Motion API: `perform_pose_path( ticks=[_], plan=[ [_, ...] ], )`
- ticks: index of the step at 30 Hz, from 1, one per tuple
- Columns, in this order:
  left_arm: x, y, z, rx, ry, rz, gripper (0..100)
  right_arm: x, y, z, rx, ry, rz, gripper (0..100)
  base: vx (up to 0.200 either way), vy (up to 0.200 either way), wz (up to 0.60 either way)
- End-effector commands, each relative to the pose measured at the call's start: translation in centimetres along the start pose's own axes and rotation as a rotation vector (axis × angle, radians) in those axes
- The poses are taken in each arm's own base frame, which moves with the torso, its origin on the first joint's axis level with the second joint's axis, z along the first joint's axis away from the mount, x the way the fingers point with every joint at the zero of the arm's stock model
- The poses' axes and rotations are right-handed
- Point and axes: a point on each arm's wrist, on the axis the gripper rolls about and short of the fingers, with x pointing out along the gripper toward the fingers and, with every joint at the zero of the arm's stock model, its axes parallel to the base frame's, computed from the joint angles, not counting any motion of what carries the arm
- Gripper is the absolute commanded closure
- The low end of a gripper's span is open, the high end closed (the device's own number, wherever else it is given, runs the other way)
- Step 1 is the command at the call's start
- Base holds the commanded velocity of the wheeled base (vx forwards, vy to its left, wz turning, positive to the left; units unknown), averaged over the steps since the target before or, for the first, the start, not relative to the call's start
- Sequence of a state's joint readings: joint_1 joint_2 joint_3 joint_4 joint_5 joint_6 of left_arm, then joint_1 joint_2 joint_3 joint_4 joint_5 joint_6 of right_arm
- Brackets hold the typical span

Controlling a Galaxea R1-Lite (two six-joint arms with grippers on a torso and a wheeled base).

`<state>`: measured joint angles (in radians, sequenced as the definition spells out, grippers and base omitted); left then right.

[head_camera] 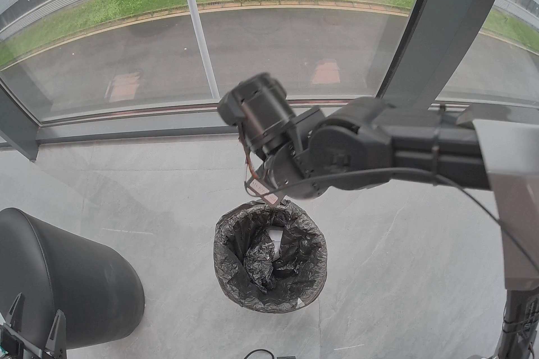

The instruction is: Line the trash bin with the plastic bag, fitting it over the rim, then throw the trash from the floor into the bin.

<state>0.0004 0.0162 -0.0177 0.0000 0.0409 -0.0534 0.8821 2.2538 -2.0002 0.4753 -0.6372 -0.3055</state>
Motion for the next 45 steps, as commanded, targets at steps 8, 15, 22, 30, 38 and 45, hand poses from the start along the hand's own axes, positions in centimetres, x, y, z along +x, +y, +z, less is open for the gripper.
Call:
perform_pose_path(
  ticks=[8,15,22,30,38,45],
  plan=[
    [-0.1,0.0,-0.3,-0.001,-0.008,0.001,0,-14.1,-11.6,-0.8,0.145,-0.126,-0.13,100,0.0,0.0,0.0],
    [-0.1,0.0,-0.3,-0.001,-0.008,0.001,0,-17.1,-19.2,-6.3,0.202,0.055,-0.265,100,0.0,0.0,0.0],
    [-0.1,0.0,-0.3,-0.001,-0.008,0.001,0,-21.0,-26.1,-13.7,0.315,0.311,-0.452,100,0.0,0.0,0.0],
    [-0.1,0.0,-0.3,-0.001,-0.008,0.001,0,-30.6,-26.8,-19.8,0.437,0.435,-0.587,100,0.0,0.0,0.0],
    [-0.1,0.0,-0.3,-0.001,-0.008,0.001,0,-40.4,-20.1,-23.4,0.553,0.278,-0.445,100,0.0,0.0,0.0],
    [-0.1,0.0,-0.3,-0.001,-0.008,0.0,0,-47.5,-12.7,-26.4,0.542,-0.016,-0.456,100,0.0,0.0,0.0]
  ],
)
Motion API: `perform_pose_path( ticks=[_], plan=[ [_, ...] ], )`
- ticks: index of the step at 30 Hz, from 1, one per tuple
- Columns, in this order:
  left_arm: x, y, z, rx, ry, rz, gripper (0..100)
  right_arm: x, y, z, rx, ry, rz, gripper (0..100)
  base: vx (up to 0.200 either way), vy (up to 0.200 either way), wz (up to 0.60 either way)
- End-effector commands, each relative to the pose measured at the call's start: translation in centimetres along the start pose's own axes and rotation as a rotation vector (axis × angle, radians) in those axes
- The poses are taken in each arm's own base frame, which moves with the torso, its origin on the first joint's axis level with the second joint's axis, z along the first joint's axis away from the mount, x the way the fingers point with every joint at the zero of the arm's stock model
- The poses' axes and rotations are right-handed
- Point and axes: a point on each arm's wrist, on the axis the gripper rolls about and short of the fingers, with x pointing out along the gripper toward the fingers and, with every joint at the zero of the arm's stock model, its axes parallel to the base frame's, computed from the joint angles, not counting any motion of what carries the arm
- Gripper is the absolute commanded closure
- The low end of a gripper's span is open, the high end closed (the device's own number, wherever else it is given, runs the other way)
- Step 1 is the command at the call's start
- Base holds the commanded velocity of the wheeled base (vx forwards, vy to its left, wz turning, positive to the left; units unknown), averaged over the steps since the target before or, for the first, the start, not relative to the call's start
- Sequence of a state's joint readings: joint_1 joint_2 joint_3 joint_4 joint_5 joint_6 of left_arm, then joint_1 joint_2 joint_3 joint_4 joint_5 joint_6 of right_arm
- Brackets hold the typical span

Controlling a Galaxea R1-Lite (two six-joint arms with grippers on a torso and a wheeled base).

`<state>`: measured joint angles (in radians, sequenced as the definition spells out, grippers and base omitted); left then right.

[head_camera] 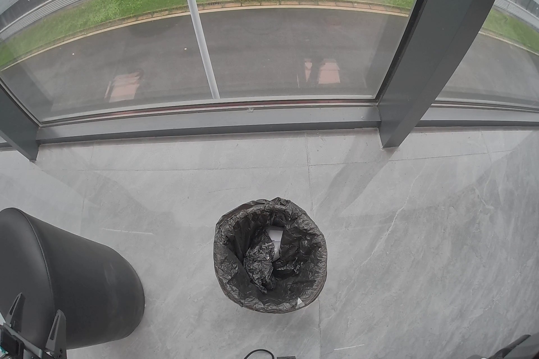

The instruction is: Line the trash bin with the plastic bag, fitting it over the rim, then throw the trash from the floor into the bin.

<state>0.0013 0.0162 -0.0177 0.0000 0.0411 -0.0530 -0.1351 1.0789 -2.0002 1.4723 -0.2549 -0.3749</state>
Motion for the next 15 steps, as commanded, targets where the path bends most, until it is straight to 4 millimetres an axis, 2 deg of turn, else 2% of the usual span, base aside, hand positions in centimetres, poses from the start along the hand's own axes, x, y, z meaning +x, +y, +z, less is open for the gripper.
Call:
perform_pose_path(
  ticks=[1,2,4,7,11,15],
  plan=[
    [-0.1,0.0,-0.3,-0.001,-0.008,0.0,0,-8.9,1.7,-8.6,0.063,-0.287,0.006,100,0.0,0.0,0.0],
    [-0.1,0.0,-0.3,-0.001,-0.008,0.0,0,-10.6,2.1,-11.0,0.075,-0.373,0.008,100,0.0,0.0,0.0],
    [-0.1,0.0,-0.3,-0.001,-0.008,0.0,0,-12.7,2.7,-14.2,0.097,-0.487,-0.026,100,0.0,0.0,0.0],
    [-0.1,0.0,-0.3,-0.001,-0.008,0.0,0,-15.5,3.5,-18.1,0.136,-0.705,-0.113,100,0.0,0.0,0.0],
    [-0.1,0.0,-0.3,-0.001,-0.008,0.0,0,-13.9,4.5,-19.4,0.144,-0.761,-0.141,100,0.0,0.0,0.0],
    [-0.1,0.0,-0.3,-0.001,-0.006,0.0,0,-10.6,5.6,-20.0,0.158,-0.821,-0.181,100,0.0,0.0,0.0]
  ],
)
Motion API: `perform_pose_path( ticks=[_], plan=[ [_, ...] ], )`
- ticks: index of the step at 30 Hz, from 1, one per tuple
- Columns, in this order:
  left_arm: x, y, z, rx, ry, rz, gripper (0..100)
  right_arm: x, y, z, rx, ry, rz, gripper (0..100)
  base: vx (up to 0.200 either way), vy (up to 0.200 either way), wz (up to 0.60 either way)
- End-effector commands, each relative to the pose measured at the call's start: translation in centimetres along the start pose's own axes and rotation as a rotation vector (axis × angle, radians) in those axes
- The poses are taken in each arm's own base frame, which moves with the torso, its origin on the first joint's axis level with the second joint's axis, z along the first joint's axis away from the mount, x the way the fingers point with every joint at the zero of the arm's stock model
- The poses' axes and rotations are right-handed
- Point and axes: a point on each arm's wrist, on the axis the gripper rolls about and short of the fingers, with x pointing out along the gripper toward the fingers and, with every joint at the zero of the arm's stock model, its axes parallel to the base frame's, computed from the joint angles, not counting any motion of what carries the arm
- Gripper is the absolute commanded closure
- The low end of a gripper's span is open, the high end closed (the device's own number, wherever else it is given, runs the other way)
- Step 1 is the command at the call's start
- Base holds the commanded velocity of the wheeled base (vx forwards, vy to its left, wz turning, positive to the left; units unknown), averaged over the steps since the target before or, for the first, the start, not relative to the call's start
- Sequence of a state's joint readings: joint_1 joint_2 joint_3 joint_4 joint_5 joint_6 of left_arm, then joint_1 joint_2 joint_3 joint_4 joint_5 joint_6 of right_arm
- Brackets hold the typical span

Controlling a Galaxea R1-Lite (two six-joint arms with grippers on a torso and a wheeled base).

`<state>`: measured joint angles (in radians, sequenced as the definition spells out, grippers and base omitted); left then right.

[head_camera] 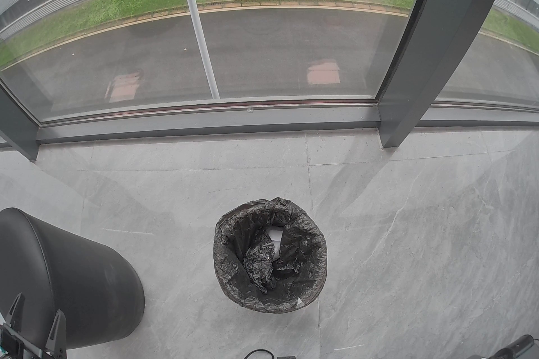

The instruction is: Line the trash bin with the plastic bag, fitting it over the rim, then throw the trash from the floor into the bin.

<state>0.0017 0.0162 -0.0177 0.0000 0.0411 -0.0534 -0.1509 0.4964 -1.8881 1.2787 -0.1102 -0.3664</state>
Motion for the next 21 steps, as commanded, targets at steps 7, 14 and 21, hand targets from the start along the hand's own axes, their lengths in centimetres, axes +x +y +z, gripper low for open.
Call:
perform_pose_path(
  ticks=[7,14,21],
  plan=[
    [-0.1,0.0,-0.3,-0.001,-0.008,0.0,0,0.6,2.8,-7.6,0.016,-0.122,-0.075,100,0.0,0.0,0.0],
    [-0.1,0.0,-0.3,-0.001,-0.006,0.0,0,1.6,2.4,-10.5,0.028,-0.092,0.007,100,0.0,0.0,0.0],
    [-0.1,0.0,-0.3,-0.001,-0.008,0.0,0,1.8,2.1,-13.0,0.044,-0.107,0.048,100,0.0,0.0,0.0]
  ],
)
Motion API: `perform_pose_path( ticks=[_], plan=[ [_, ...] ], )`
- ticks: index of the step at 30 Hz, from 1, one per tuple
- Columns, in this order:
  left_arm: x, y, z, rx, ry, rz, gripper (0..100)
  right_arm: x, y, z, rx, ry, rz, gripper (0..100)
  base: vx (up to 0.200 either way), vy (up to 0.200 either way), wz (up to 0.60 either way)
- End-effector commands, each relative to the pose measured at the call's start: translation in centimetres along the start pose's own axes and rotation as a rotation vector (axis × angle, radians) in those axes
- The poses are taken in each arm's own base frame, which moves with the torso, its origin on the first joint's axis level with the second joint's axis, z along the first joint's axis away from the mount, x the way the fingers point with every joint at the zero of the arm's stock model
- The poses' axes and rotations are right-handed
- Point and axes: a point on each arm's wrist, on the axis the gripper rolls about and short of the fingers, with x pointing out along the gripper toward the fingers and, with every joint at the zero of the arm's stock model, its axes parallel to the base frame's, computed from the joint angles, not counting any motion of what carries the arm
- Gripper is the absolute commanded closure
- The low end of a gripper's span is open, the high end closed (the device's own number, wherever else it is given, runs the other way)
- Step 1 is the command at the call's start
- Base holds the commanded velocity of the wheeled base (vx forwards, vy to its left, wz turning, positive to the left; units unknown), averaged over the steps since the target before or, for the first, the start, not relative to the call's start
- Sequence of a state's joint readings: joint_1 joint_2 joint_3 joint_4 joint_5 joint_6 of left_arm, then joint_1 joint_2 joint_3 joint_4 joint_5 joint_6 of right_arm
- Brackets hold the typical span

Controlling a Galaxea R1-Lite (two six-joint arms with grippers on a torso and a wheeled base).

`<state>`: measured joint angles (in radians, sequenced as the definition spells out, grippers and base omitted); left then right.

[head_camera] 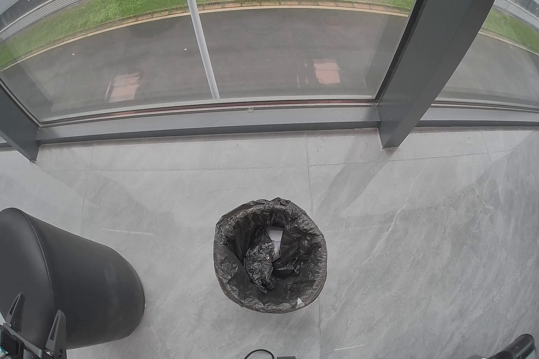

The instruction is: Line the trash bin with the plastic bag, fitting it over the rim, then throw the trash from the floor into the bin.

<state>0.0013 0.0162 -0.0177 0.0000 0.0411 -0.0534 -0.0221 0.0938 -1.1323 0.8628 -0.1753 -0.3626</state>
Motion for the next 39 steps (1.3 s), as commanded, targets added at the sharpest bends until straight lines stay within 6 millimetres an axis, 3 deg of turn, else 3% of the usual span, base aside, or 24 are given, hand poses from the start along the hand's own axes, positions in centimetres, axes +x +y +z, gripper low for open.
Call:
perform_pose_path(
  ticks=[1,6,13,16,20,39],
  plan=[
    [-0.1,0.0,-0.3,-0.001,-0.008,0.0,0,-0.6,0.3,-2.4,0.015,-0.027,0.012,100,0.0,0.0,0.0],
    [-0.1,0.0,-0.3,-0.001,-0.008,0.0,0,0.4,0.8,-3.0,0.13,0.003,0.027,100,0.0,0.0,0.0],
    [-0.1,0.0,-0.3,-0.001,-0.008,0.0,0,5.0,2.4,-4.4,0.261,-0.056,0.014,100,0.0,0.0,0.0],
    [-0.1,0.0,-0.3,-0.001,-0.008,0.0,0,7.8,3.6,-6.2,0.258,-0.1,0.003,100,0.0,0.0,0.0],
    [-0.1,0.0,-0.3,-0.001,-0.008,0.0,0,9.7,4.8,-7.9,0.236,-0.148,0.022,100,0.0,0.0,0.0],
    [-0.1,0.0,-0.3,-0.001,-0.006,0.0,0,12.1,8.1,-15.0,0.218,0.01,0.111,100,0.0,0.0,0.0]
  ],
)
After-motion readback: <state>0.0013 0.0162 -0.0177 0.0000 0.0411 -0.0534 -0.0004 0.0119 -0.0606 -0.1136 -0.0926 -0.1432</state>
